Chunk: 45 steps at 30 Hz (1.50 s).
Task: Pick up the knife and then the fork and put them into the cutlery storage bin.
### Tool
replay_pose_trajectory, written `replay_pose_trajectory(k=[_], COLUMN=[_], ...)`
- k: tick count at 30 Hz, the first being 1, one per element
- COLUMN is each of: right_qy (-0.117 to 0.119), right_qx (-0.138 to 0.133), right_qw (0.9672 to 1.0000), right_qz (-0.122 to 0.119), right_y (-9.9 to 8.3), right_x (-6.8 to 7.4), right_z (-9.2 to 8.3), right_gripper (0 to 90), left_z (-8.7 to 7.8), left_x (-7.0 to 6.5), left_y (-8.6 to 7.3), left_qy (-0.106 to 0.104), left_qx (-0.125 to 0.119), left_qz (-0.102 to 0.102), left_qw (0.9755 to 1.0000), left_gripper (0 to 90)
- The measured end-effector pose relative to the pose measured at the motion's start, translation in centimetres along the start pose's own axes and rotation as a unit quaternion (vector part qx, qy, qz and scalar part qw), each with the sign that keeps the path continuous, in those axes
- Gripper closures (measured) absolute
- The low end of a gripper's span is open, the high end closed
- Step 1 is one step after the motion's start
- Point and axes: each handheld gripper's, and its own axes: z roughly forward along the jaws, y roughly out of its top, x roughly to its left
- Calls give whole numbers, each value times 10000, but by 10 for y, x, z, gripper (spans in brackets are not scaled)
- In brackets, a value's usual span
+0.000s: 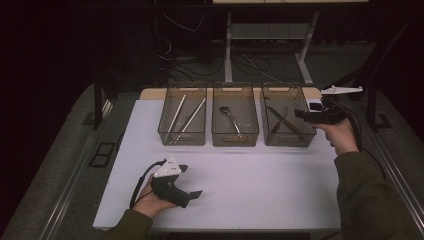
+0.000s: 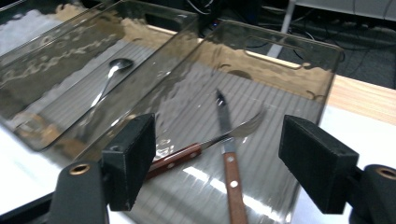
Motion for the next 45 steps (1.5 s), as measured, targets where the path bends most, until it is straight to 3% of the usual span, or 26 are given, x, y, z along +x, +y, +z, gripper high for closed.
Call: replay_pose_trajectory(k=[13,26,38,45], right_qy=[330,652,1077,1266], right_qx=[-148,-485,-409,-267], right_qw=[9988,9962,9921,9905], right_qz=[-340,-314,-496,-463], right_y=[-35,-83,-122,-138], right_x=[37,68,92,102], right_z=[-20,-35,-41,-42], right_gripper=[187,158,158,158], left_z=[2,0,-1,-1], left_x=[-1,1,1,1], left_y=[-1,-1,0,0], left_qy=[-24,-13,-65,-85], left_qx=[35,-23,-56,-58], left_qz=[41,29,32,19], left_qw=[10000,10000,10000,9999], left_gripper=[0,0,0,0])
